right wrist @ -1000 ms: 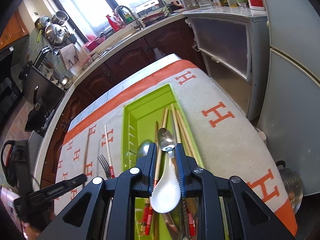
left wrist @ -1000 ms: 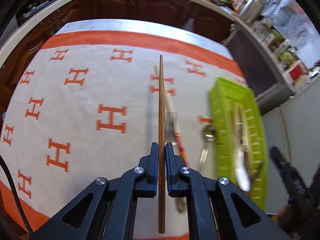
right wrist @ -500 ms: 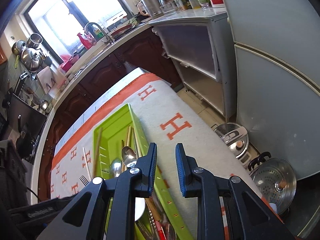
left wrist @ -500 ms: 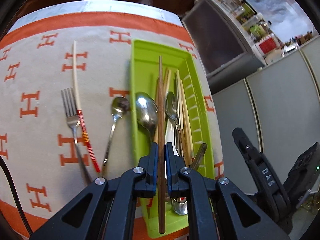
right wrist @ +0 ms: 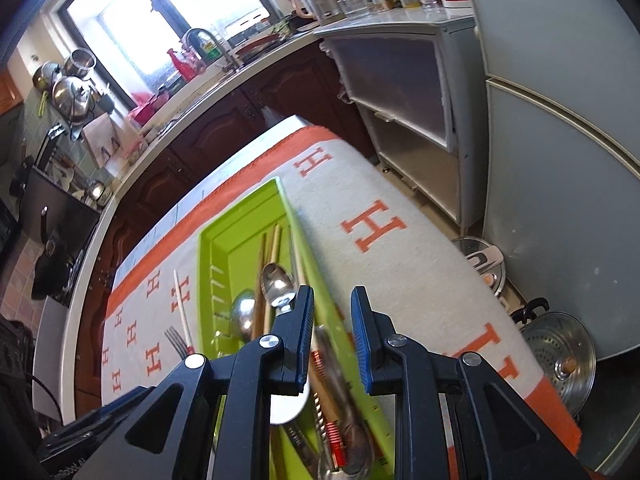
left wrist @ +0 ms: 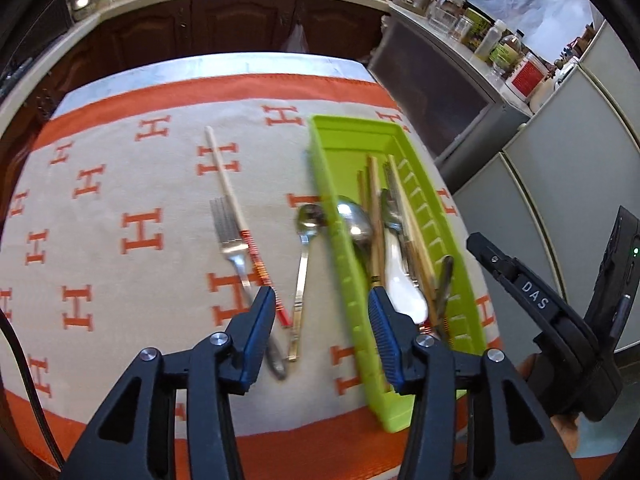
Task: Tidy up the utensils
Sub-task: 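Lower the brown chopstick into the tray and open the left tool while the right tool releases the spoon, then withdraw both open tools back over the remaining fork and chopstick, then grasp the silver fork with the right tool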
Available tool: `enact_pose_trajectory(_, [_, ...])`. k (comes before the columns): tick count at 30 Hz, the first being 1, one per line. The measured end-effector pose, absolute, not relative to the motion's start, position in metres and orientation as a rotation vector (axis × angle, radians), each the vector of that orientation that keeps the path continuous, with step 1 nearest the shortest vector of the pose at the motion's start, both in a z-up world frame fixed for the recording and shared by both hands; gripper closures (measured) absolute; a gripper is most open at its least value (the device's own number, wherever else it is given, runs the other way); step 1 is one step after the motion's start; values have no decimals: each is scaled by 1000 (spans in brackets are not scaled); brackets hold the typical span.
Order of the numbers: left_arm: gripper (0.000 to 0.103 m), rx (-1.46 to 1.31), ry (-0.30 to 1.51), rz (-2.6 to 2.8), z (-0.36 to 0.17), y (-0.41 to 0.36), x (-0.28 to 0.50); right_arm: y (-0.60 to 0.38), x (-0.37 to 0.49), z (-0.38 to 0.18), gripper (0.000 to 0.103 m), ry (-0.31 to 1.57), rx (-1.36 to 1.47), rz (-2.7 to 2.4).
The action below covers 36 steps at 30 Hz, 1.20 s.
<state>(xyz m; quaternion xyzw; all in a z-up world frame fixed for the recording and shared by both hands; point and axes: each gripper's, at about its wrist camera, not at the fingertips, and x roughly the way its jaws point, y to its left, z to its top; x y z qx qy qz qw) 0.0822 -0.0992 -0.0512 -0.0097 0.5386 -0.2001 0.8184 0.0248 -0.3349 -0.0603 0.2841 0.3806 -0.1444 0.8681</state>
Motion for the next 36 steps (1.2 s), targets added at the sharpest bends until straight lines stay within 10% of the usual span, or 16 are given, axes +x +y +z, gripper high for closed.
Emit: enact_pose_trajectory(36, [49, -61, 1082, -150, -100, 41, 94, -170, 82, -58, 84, 976, 287, -2])
